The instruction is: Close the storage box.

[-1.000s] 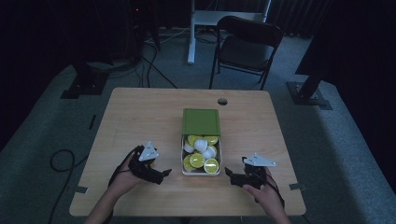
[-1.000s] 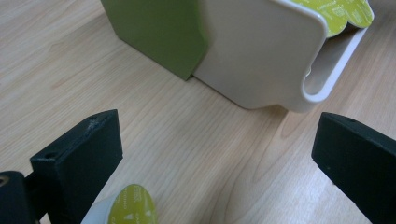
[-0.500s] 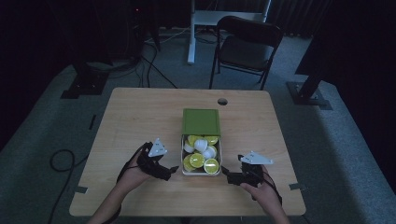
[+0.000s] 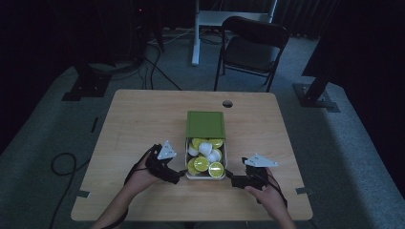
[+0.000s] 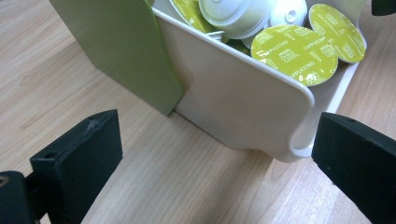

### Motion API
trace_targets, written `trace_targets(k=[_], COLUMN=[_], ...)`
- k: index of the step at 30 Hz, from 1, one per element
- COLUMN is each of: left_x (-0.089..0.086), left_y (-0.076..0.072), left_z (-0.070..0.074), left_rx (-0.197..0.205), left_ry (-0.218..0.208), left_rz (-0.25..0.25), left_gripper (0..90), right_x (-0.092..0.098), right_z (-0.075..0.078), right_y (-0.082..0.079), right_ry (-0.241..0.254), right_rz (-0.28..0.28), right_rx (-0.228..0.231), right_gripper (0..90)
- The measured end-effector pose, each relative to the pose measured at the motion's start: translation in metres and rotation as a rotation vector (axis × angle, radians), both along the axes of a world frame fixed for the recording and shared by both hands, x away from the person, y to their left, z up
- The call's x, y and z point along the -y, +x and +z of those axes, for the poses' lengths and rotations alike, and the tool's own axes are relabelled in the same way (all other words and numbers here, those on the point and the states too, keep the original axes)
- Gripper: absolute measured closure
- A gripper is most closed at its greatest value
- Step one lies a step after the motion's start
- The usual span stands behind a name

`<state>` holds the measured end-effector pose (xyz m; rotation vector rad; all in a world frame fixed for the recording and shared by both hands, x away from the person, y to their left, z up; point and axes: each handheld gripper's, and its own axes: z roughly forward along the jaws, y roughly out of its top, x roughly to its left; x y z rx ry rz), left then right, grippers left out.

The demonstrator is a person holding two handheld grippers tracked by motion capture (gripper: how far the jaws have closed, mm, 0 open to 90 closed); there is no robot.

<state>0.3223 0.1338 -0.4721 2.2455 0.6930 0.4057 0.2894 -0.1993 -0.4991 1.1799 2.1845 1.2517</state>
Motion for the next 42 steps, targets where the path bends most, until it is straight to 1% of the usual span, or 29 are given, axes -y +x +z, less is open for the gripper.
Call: trace_targets(k=[2, 4, 8, 12, 14, 16, 27, 34, 39, 42], left_x=[0.0, 0.001, 0.001, 0.003, 0.003, 0.003, 0.004, 0.004, 0.003, 0.002], left_y=[0.001, 0.002, 0.004, 0.005, 0.006, 0.008, 0.015, 0.021, 0.026, 0.03], left_z=[-0.001, -0.001, 0.0, 0.001, 0.001, 0.001, 0.002, 0.003, 0.005, 0.006], left_rx=[0.001, 0.006, 0.006, 0.008, 0.003, -0.001, 0.006, 0.007, 0.009, 0.011], left_ry=[0.01, 0.01, 0.0, 0.006, 0.006, -0.002, 0.01, 0.015, 0.022, 0.03], left_rz=[0.009, 0.014, 0.011, 0.007, 0.008, 0.011, 0.025, 0.026, 0.038, 0.043], left_gripper=[2.0, 1.9, 2.0, 1.9, 1.9, 1.9, 1.9, 1.9, 1.9, 1.9], right_x=[0.0, 0.0, 0.0, 0.0, 0.0, 0.0, -0.001, -0.001, -0.002, -0.004], right_z=[0.0, 0.0, 0.0, 0.0, 0.0, 0.0, 0.001, 0.001, 0.004, 0.005], right_y=[0.0, 0.001, 0.002, 0.003, 0.004, 0.005, 0.015, 0.021, 0.026, 0.029], right_ry=[-0.001, -0.001, 0.0, -0.001, -0.003, -0.007, -0.016, -0.001, -0.001, -0.009], right_rz=[0.001, 0.003, 0.007, 0.011, 0.012, 0.016, 0.012, 0.008, 0.007, 0.009], right_rx=[0.0, -0.001, -0.001, -0.004, -0.004, -0.004, -0.003, -0.011, -0.003, -0.001], right_gripper=[13.8, 13.8, 13.8, 13.5, 13.3, 13.3, 13.4, 13.4, 13.4, 13.4])
